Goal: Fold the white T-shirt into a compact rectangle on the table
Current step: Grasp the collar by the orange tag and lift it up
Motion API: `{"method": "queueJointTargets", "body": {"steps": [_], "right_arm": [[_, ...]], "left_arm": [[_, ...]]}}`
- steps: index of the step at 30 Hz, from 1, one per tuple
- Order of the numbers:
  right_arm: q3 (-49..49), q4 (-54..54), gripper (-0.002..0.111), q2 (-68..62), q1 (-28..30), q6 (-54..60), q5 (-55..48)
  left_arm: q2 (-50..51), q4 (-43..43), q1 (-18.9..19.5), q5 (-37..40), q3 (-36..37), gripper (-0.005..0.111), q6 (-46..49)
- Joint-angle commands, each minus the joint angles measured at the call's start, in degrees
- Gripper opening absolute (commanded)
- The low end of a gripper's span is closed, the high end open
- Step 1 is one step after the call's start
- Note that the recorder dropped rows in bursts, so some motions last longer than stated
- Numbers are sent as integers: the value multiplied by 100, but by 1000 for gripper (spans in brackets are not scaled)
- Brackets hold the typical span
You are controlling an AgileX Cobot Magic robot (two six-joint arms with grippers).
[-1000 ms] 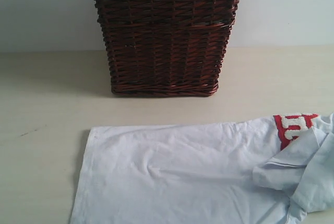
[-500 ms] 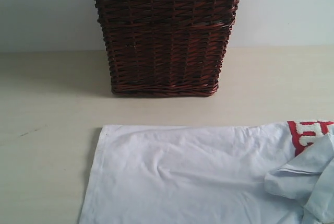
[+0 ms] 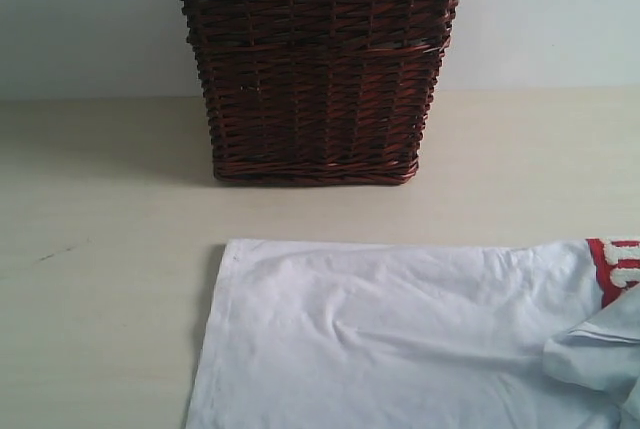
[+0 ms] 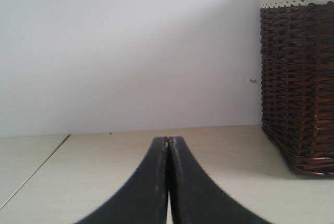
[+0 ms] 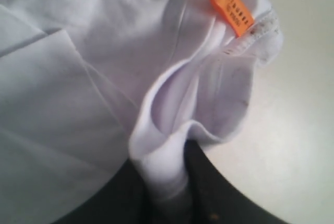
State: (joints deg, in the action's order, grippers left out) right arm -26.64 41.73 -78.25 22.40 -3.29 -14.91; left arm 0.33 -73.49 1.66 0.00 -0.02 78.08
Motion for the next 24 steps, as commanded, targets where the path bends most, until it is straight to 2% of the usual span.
{"method": "queueJointTargets", "body": {"steps": [1,7,16,24], "right_arm": [[-172,-151,0,288,25,51,302],[-447,-1061,0,529,-78,75,581],[-459,-2495,0,617,-1395,916,587],[-459,-3395,0,617,-2360,965,655]], "left_arm": [[-33,-41,11,0,2,0,-32],[-33,-41,11,0,2,0,-32],[-33,-41,11,0,2,0,-32],[-33,-41,11,0,2,0,-32]]}}
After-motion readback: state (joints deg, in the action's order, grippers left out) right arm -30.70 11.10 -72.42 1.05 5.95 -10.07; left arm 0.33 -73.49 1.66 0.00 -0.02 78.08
